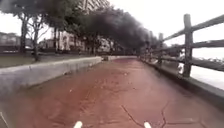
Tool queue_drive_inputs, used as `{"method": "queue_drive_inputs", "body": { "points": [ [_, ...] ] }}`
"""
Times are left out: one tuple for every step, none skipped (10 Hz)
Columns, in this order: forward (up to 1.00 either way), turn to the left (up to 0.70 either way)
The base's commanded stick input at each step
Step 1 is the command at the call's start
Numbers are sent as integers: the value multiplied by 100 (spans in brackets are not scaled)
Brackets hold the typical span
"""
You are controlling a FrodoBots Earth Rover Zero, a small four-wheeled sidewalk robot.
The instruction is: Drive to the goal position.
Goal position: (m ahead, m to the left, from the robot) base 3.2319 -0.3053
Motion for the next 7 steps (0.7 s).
{"method": "queue_drive_inputs", "body": {
  "points": [
    [50, 0],
    [50, 0],
    [50, 0],
    [50, 0],
    [50, 0],
    [50, 0],
    [50, 0]
  ]
}}
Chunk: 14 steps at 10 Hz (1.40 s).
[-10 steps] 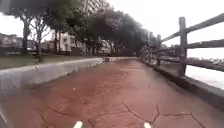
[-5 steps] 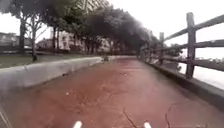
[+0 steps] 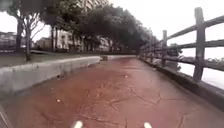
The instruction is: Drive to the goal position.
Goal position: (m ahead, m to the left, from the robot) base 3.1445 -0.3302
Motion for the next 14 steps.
{"method": "queue_drive_inputs", "body": {
  "points": [
    [50, 0],
    [50, 0],
    [50, 0],
    [50, 0],
    [50, 0],
    [50, 0],
    [50, 0],
    [50, 0],
    [50, 0],
    [50, 0],
    [50, 0],
    [50, 0],
    [50, 0],
    [50, 0]
  ]
}}
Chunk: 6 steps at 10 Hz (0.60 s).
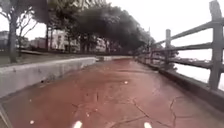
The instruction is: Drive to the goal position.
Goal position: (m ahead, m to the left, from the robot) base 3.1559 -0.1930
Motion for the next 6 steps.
{"method": "queue_drive_inputs", "body": {
  "points": [
    [50, 0],
    [50, 0],
    [50, 0],
    [50, 0],
    [50, 0],
    [50, 0]
  ]
}}
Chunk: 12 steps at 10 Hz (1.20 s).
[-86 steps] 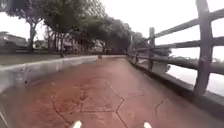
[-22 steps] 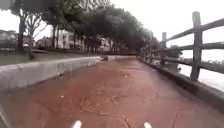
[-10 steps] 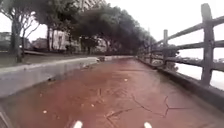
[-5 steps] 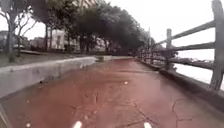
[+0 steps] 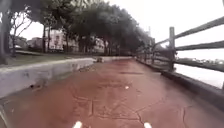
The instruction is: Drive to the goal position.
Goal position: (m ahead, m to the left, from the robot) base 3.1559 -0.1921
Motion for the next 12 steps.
{"method": "queue_drive_inputs", "body": {
  "points": [
    [50, 0],
    [50, 0],
    [50, 0],
    [50, 0],
    [50, 0],
    [50, 5],
    [50, -14],
    [50, -50],
    [50, -36],
    [50, -21],
    [50, -7],
    [50, 0]
  ]
}}
